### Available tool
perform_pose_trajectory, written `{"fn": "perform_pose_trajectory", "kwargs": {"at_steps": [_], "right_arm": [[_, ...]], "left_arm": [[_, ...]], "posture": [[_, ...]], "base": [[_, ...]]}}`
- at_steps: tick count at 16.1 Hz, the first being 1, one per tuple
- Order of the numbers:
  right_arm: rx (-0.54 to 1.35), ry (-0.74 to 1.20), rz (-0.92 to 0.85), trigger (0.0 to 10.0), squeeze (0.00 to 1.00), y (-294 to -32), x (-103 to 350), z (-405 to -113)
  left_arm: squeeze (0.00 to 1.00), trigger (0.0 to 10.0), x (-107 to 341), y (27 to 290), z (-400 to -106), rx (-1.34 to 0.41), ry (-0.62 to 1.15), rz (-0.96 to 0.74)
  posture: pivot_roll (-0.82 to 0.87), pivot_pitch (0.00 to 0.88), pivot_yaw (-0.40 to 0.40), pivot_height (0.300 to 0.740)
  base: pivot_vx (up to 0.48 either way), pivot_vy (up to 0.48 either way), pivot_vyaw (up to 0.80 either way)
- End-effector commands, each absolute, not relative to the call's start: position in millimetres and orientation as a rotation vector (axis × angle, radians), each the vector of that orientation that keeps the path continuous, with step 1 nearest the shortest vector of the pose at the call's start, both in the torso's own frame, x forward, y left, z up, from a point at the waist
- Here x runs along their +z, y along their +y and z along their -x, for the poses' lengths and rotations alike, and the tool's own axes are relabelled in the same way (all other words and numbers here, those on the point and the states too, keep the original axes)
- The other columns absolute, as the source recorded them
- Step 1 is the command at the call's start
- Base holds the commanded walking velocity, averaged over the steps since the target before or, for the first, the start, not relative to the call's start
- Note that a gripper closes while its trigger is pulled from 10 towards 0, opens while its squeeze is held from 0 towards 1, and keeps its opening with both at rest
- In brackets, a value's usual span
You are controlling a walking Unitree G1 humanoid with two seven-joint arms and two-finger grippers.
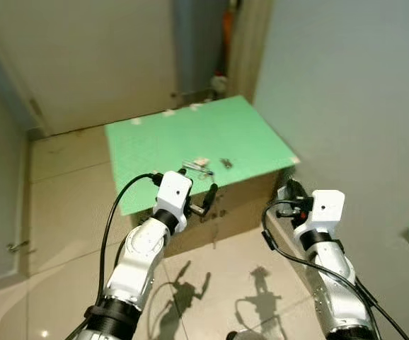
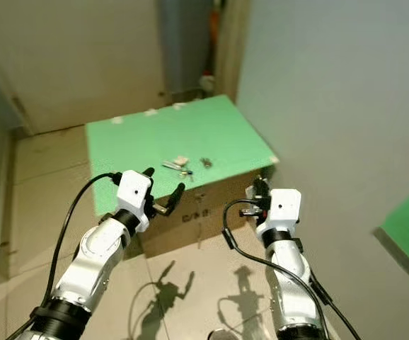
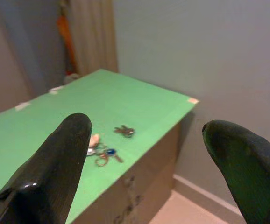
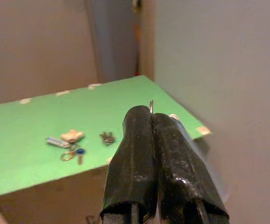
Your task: Hang keys on a hook
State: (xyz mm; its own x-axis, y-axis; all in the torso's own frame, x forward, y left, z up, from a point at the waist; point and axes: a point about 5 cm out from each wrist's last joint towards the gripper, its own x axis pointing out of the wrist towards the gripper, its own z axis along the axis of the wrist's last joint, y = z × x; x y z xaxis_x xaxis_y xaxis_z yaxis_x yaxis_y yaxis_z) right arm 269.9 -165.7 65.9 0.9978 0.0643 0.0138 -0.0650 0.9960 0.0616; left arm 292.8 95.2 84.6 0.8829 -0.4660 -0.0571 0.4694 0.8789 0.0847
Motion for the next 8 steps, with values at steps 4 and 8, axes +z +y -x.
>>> {"fn": "perform_pose_trajectory", "kwargs": {"at_steps": [4,8], "right_arm": [[0.068,0.001,-0.077,0.0,0.00,-164.8,62.8,-268.2],[0.074,0.006,-0.076,0.0,0.00,-164.4,61.4,-267.5]], "left_arm": [[0.00,10.0,85.3,96.6,-291.0,-0.530,0.034,-0.093],[0.00,10.0,84.6,96.9,-291.8,-0.548,0.042,-0.080]], "posture": [[-0.08,0.009,0.019,0.740],[-0.08,0.006,0.018,0.740]], "base": [[0.000,0.480,-0.80],[0.000,0.480,-0.80]]}}
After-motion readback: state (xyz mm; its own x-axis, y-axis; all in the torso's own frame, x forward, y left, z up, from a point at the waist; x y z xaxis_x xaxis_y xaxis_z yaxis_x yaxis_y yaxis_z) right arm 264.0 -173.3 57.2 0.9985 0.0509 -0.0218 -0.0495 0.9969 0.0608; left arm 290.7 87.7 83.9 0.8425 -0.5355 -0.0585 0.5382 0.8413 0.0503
